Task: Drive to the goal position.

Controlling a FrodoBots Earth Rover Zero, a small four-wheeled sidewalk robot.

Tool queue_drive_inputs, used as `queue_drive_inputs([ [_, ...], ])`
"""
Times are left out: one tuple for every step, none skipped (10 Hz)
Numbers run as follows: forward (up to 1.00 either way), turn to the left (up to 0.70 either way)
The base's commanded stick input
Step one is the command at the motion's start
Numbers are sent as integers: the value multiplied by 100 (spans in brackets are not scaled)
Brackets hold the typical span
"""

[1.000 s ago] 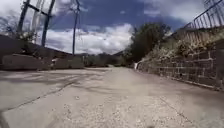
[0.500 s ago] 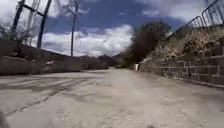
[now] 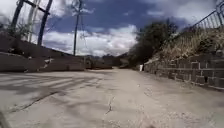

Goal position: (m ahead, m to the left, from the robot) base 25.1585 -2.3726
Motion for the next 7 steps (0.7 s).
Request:
queue_drive_inputs([
  [100, -9],
  [100, 0],
  [100, 0],
  [100, 0],
  [100, 0],
  [100, 0],
  [100, 0],
])
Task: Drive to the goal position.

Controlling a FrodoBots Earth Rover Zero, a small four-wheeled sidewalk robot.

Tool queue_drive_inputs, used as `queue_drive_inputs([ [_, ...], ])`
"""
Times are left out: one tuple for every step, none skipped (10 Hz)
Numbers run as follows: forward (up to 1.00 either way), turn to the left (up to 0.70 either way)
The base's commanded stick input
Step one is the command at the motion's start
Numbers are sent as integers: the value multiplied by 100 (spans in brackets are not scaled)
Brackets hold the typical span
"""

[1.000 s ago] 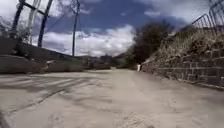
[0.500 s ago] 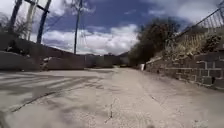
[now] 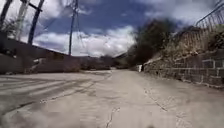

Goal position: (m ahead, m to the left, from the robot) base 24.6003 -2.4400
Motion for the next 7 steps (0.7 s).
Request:
queue_drive_inputs([
  [100, 0],
  [100, 0],
  [100, -27],
  [100, -27],
  [100, -27],
  [100, -19],
  [100, -9],
])
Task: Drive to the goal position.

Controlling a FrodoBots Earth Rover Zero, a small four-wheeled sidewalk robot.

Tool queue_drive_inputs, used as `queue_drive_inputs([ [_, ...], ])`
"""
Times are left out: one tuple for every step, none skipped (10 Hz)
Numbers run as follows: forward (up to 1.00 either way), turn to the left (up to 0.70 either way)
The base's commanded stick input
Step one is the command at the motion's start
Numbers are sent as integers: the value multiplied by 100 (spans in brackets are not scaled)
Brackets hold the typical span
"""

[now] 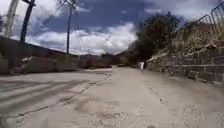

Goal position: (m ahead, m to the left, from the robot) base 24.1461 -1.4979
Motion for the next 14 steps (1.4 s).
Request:
queue_drive_inputs([
  [100, 0],
  [100, 0],
  [100, 0],
  [100, 0],
  [100, 0],
  [100, 0],
  [100, -27],
  [100, -27],
  [100, -27],
  [100, -27],
  [100, -27],
  [100, -19],
  [100, -9],
  [100, 0],
])
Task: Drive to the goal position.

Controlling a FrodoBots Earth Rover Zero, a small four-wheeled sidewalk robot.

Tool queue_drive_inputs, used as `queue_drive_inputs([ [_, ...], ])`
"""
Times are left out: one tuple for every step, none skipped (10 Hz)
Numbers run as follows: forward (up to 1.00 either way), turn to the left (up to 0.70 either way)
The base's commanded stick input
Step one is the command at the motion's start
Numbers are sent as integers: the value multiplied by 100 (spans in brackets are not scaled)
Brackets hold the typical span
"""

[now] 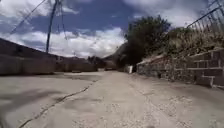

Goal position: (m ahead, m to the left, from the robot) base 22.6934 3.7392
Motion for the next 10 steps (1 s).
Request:
queue_drive_inputs([
  [100, 0],
  [100, 0],
  [100, 0],
  [100, 0],
  [100, 0],
  [100, 0],
  [100, 0],
  [100, 0],
  [100, 0],
  [100, 0],
])
